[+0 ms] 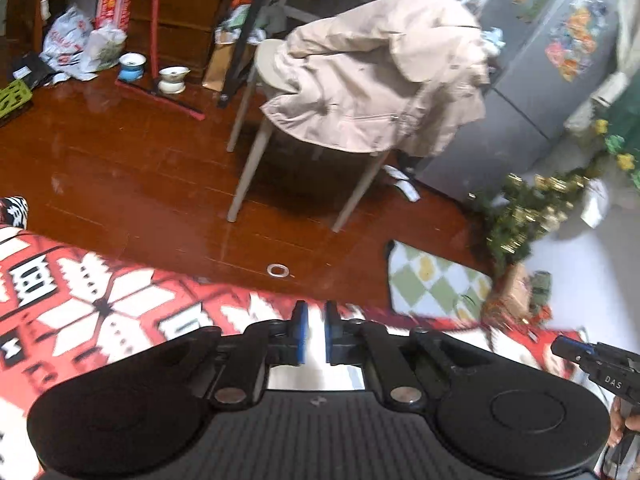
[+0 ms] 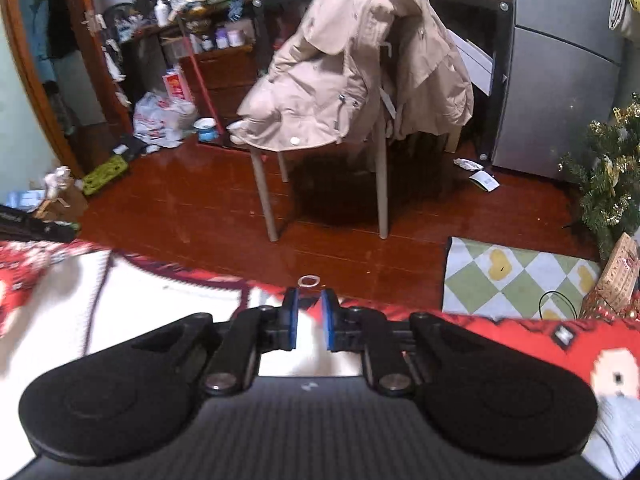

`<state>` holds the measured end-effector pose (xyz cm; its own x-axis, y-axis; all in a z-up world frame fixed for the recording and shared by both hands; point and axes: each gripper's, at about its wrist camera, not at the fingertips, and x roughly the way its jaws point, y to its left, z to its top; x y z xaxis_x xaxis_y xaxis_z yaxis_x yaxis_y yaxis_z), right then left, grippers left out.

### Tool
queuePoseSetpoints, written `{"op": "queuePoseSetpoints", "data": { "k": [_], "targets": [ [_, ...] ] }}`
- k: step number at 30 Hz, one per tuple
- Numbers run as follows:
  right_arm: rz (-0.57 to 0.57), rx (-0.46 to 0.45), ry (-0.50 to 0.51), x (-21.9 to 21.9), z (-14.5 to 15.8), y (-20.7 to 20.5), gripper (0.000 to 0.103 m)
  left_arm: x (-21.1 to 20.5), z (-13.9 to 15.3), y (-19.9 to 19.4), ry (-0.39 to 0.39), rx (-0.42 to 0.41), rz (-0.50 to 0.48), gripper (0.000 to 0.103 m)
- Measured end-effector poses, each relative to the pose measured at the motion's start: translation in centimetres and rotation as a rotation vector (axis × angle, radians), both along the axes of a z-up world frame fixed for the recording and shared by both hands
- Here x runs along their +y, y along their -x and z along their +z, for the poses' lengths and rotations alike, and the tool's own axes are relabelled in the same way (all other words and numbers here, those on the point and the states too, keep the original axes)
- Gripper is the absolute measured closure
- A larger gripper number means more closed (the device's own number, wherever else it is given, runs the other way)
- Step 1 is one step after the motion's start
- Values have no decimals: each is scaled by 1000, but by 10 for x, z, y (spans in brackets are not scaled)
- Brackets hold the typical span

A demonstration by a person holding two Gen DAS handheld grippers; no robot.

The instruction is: Fold clothes

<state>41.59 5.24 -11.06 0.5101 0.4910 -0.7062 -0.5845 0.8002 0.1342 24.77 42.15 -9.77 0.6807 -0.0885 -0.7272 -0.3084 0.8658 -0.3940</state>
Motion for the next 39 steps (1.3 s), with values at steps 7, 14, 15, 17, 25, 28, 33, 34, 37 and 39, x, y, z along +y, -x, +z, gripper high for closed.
{"op": "queuePoseSetpoints", "data": {
  "k": [7, 14, 15, 17, 25, 28, 33, 34, 37, 39],
  "targets": [
    [47, 39, 58, -54, 29, 102, 90, -39, 19, 92, 23, -24, -97, 86],
    [-5, 89, 49, -85, -8, 179, 91, -68, -25, 144, 66, 36, -108, 93],
    [-16, 84, 63, -89, -16, 184, 91, -68, -32, 150, 48, 58, -97, 93],
    [-37, 57, 60, -100, -28, 196, 94, -65, -42, 165, 17, 78, -80, 96],
    [-48, 13, 47, -133, -30, 246, 94, -58, -48, 217, 47, 39, -25, 98],
    [-57, 19, 53, -129, -27, 241, 94, -65, -45, 215, 5, 44, -39, 98],
    [-118, 42, 32, -112, -29, 199, 103, -61, -46, 198, 7, 56, -22, 98],
    [-130, 47, 25, -109, -30, 191, 103, -60, -46, 195, 4, 58, -22, 98],
    [-147, 49, 19, -102, -31, 179, 103, -58, -46, 191, 4, 58, -17, 99],
    [-145, 34, 38, -99, -32, 183, 103, -56, -46, 190, 11, 54, -11, 99]
  ]
}}
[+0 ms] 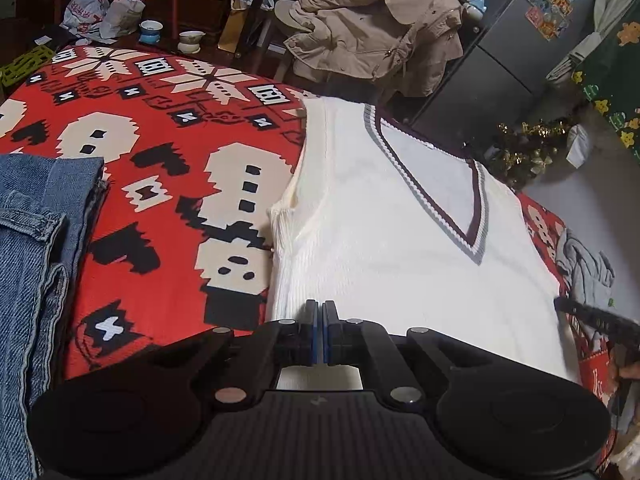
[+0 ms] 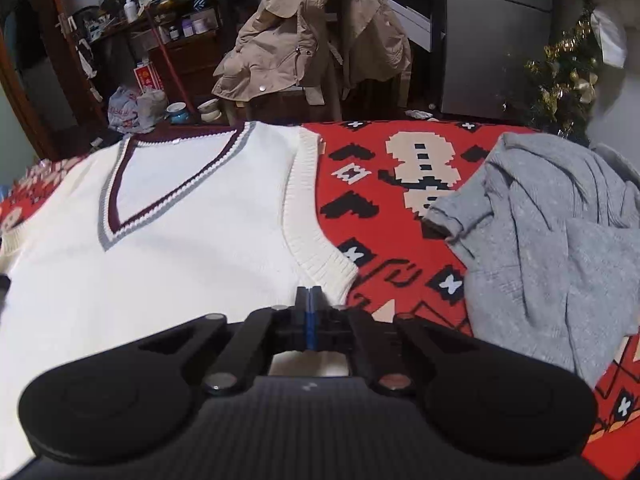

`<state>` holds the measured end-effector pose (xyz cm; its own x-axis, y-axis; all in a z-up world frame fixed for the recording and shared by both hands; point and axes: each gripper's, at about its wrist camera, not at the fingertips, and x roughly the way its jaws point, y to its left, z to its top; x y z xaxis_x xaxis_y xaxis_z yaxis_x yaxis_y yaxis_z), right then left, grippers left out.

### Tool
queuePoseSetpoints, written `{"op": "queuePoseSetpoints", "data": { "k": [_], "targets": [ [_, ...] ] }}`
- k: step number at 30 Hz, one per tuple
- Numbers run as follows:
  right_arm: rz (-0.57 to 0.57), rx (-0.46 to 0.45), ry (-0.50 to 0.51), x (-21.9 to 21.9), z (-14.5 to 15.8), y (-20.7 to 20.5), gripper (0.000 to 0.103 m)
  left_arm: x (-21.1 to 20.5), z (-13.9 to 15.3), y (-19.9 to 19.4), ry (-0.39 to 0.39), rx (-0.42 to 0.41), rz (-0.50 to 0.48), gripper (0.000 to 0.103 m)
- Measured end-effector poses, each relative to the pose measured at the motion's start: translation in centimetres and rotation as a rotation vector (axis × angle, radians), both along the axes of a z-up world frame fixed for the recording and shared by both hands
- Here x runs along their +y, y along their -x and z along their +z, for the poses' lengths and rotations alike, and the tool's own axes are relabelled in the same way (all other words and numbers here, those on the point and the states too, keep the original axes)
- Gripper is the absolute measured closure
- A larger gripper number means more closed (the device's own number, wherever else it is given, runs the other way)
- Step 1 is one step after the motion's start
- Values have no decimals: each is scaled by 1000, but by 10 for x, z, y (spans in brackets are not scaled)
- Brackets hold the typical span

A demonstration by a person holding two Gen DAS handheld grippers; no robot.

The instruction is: Fold clothes

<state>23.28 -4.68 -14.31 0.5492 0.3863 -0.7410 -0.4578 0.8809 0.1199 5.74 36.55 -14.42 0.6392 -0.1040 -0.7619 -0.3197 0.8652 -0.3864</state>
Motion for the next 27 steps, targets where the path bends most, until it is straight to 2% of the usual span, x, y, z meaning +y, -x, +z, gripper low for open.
{"op": "queuePoseSetpoints", "data": {
  "k": [7, 11, 14, 18, 20, 22, 27],
  "targets": [
    [39, -5, 41, -12, 2, 33, 103, 2, 1, -7, -14, -4, 12, 99],
    [83, -33, 97, -3, 3, 28, 101, 17, 2, -17, -35, 13, 57, 100],
    [80, -38, 93, -5, 3, 15, 101, 37, -3, -7, 84, -5, 96, 100],
    [41, 11, 41, -15, 4, 6, 102, 33, 1, 4, 62, -4, 94, 100],
    [28, 24, 36, -16, 6, 7, 99, 30, 3, 9, 59, 0, 93, 100],
    [52, 5, 48, -12, 11, 17, 92, 20, 8, 10, 43, -5, 70, 100],
    [153, -8, 60, 13, 20, 31, 92, -7, 15, -7, 23, -21, 19, 98]
  ]
}}
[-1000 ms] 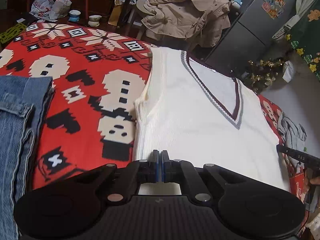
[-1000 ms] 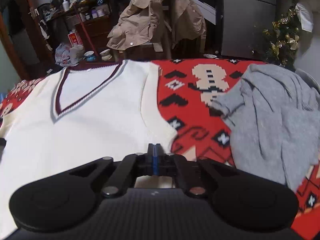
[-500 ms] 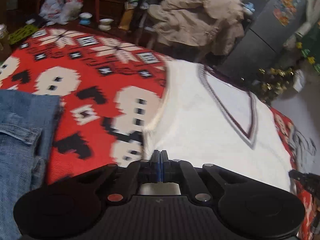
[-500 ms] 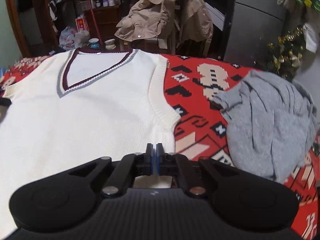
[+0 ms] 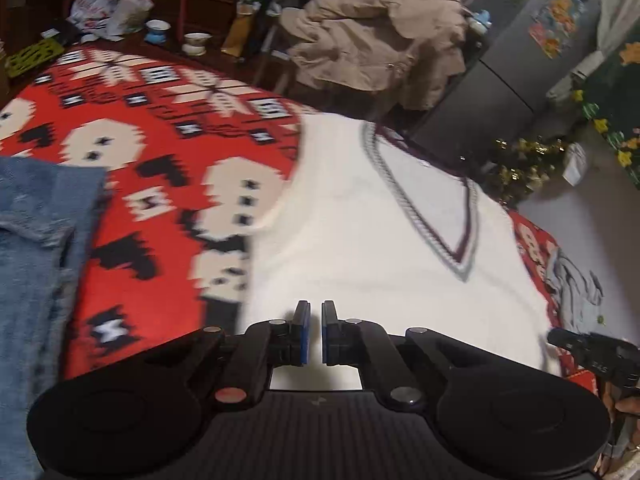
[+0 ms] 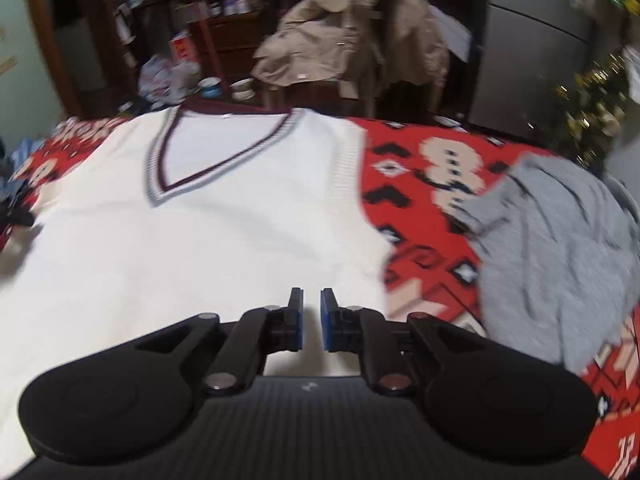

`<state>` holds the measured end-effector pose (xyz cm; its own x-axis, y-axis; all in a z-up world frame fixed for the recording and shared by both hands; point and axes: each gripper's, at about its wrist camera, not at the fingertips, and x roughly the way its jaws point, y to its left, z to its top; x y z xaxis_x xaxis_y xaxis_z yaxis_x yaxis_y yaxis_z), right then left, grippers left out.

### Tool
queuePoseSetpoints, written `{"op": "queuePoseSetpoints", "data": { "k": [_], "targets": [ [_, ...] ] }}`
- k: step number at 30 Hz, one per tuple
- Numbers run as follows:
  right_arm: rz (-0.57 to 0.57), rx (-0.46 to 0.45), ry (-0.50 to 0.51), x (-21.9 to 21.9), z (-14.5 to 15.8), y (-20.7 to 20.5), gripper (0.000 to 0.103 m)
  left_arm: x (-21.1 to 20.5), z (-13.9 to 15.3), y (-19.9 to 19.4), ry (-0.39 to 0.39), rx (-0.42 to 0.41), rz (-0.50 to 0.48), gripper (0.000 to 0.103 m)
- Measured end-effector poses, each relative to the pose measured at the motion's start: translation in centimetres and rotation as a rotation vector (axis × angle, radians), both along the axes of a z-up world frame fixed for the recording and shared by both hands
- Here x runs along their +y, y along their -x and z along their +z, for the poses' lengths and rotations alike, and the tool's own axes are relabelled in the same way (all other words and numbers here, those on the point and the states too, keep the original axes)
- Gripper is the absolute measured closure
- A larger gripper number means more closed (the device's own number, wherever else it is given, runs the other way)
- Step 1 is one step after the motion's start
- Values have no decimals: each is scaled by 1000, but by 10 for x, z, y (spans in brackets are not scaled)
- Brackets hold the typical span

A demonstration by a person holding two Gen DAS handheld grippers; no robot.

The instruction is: Fold clothes

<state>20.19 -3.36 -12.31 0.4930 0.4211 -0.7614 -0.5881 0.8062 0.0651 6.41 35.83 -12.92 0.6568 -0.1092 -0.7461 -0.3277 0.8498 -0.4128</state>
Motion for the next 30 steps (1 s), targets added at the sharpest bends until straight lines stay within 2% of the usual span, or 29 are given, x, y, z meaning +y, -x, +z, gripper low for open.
{"op": "queuePoseSetpoints", "data": {
  "k": [3, 6, 10, 12, 17, 19, 23, 26, 28, 30],
  "targets": [
    [24, -40, 17, 23, 1, -9, 92, -17, -5, -23, -36, 2, -24, 98],
    [9, -42, 18, 28, -9, -15, 92, -24, -13, -34, -65, 4, -26, 98],
    [8, -50, 32, 30, -19, -15, 92, -17, -15, -15, -11, 8, -9, 98],
    [13, -50, 52, 18, -18, 0, 90, -16, -14, 4, -8, 8, 6, 98],
    [-27, -27, 59, -21, -15, 43, 81, -34, -11, 56, -60, 12, 18, 97],
    [-52, -18, 55, -34, -13, 62, 79, -47, -10, 79, -79, 9, 15, 91],
    [-103, -3, 21, -54, -11, 107, 74, -76, -8, 121, -143, 3, -6, 86],
    [-139, -2, -16, -66, -9, 144, 73, -97, -8, 148, -168, -5, -32, 80],
    [-122, -16, -14, -69, -8, 170, 73, -107, -9, 162, -159, -15, -44, 74],
    [-96, -26, 7, -68, -9, 193, 74, -115, -10, 174, -143, -28, -48, 72]
  ]
}}
